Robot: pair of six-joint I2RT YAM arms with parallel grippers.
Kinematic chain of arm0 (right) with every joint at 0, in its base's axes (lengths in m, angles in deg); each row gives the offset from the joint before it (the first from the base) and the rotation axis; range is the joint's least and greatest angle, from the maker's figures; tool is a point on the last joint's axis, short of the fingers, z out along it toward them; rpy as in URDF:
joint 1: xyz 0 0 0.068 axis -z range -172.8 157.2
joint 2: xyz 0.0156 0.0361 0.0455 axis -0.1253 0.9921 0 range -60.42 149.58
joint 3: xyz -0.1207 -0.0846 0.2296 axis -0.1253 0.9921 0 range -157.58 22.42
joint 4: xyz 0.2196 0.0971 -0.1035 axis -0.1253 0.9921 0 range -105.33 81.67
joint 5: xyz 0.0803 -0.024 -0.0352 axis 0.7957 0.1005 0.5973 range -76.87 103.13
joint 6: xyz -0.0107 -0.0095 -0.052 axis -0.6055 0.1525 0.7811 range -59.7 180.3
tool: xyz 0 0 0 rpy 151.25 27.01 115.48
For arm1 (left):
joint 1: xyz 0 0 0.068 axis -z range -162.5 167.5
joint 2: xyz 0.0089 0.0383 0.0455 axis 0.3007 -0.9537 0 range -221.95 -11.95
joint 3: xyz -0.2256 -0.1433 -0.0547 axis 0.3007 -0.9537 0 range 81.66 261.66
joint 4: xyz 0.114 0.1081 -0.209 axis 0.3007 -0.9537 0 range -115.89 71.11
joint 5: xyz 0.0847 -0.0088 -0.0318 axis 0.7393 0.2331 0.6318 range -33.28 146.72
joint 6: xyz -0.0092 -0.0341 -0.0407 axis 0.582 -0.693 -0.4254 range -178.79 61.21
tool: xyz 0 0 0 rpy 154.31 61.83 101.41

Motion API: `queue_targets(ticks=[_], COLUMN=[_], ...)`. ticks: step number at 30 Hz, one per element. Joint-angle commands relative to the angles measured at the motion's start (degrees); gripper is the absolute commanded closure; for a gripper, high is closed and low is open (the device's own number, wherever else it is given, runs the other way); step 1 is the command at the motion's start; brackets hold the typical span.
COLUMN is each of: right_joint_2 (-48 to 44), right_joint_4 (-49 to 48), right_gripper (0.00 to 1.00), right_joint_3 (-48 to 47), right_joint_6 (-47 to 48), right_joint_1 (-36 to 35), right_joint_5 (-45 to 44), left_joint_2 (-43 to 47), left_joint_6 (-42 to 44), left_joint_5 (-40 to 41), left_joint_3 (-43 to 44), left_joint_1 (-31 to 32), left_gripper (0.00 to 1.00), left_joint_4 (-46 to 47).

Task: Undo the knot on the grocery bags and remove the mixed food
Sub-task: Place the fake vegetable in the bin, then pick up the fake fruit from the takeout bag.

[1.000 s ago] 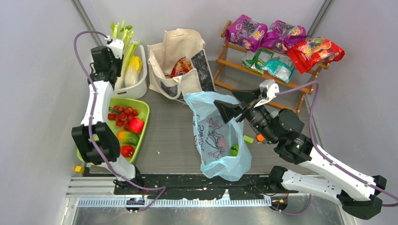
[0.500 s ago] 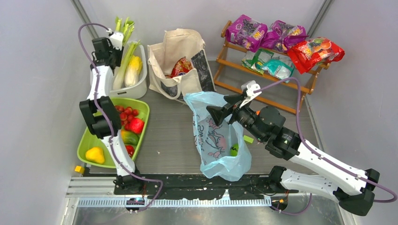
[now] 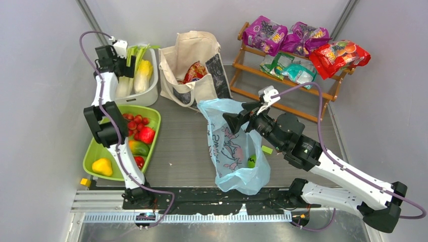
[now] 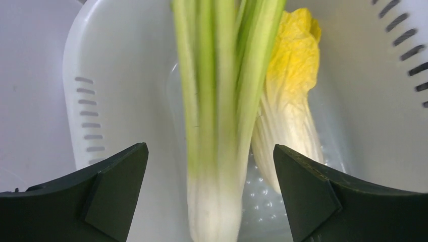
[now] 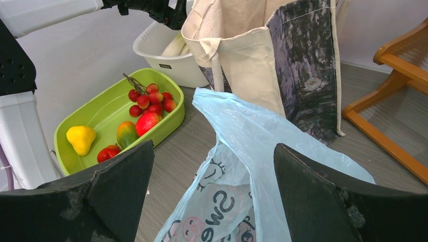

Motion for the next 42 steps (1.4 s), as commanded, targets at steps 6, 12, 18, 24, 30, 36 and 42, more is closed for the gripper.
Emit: queue_targets(ticks=[6,12,18,24,30,36,42], right_joint_2=[-3.7,-6.4,-7.0,-4.2,4.6,12.5,13.9], right_joint_4=[0.0,6.1,14.4,17.8,22.7,36.4,45.2], right_gripper=[0.05,0.03,0.16,0.32,0.36,0.36,0.29], right_joint_3=[0.6,0.7,-1.3,-4.1,-7.0,-9.0,-5.6], right_joint_6=[0.2,2.4,2.4,3.4,-1.9,-12.9,-22.2], right_joint_1=[0.3,0.3,-1.8,-10.5,-13.3,-13.3,-13.2], right_joint_5=[-1.0,-0.6,1.5,-0.9,-2.8,-8.0,-10.6], left_joint_2=[14.1,26.2,42.3,59.6,77.1,87.9,85.8], left_joint_6=[-9.8,-18.6,-26.4,-32.6,-39.9,-52.4,-60.4], left_joint_5=[-8.3,-6.8,-5.5,-5.8,-7.6,-10.3,-9.6], left_joint_3=[-5.2,-14.2,-31.8,-45.9,-57.7,-68.9,-75.4], left_joint_1=[1.9,9.9,17.5,22.4,28.3,34.5,43.9], left_gripper=[0.01,0.00,0.00,0.00,0.00,0.00,0.00], left_joint_4=[2.5,4.1,9.6,7.9,3.1,4.4,13.1])
